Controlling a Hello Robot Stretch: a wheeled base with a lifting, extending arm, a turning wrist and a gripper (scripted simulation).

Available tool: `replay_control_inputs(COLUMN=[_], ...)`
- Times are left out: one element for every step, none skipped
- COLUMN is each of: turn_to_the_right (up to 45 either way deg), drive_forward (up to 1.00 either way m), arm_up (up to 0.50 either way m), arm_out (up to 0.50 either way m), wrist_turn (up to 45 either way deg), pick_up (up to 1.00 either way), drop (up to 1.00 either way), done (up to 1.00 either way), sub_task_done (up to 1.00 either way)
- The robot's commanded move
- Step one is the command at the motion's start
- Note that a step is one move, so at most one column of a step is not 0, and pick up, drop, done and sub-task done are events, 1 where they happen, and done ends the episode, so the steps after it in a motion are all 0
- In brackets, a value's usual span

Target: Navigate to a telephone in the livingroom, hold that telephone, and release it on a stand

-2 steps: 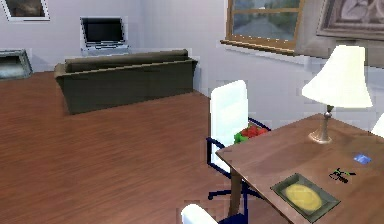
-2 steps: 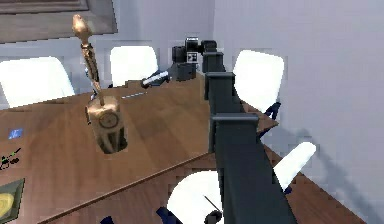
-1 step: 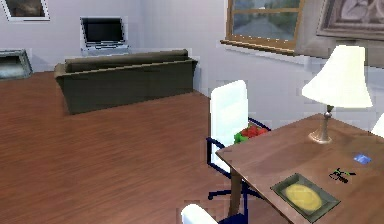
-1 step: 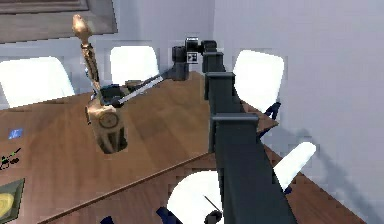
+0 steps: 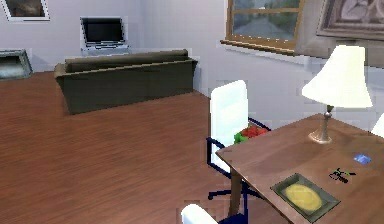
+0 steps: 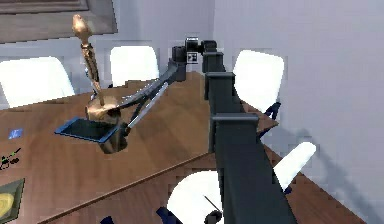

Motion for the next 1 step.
replay_control_inputs(turn_to_the_right=[0.0], drive_forward=[0.0], arm_up=[0.0], arm_out=[0.0], wrist_turn=[-6.0], pick_up=[0.0], drop=[0.0], done=[0.0], sub_task_done=[0.0])
